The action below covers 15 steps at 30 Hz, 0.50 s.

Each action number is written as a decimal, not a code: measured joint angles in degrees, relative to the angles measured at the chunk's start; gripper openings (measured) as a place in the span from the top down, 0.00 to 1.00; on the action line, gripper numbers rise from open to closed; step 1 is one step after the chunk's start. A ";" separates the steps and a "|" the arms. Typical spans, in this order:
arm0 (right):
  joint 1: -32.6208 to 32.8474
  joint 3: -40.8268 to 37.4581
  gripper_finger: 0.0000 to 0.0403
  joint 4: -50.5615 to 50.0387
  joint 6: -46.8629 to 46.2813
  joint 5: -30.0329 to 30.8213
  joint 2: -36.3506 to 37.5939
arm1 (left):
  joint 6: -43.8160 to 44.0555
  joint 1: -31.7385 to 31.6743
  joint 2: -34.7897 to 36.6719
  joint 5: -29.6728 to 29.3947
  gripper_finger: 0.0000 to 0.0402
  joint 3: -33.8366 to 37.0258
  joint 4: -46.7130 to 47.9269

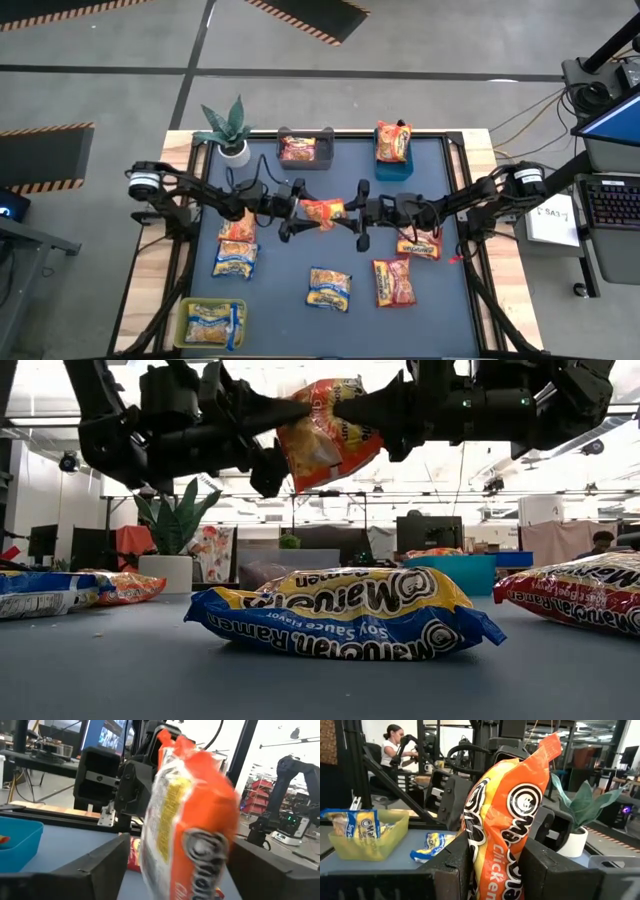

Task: Sort Maruchan noodles
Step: Put the right orange noodle pack into the blue bin

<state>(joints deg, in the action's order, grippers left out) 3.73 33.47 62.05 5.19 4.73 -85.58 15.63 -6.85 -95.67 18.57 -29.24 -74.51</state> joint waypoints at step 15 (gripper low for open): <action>0.00 0.00 0.69 -3.01 -4.81 0.43 1.08 | -0.04 0.04 -1.76 -0.07 0.74 -0.98 1.01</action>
<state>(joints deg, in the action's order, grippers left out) 3.73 33.47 59.04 0.38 5.16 -84.50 15.59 -6.81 -97.43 18.50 -30.22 -73.49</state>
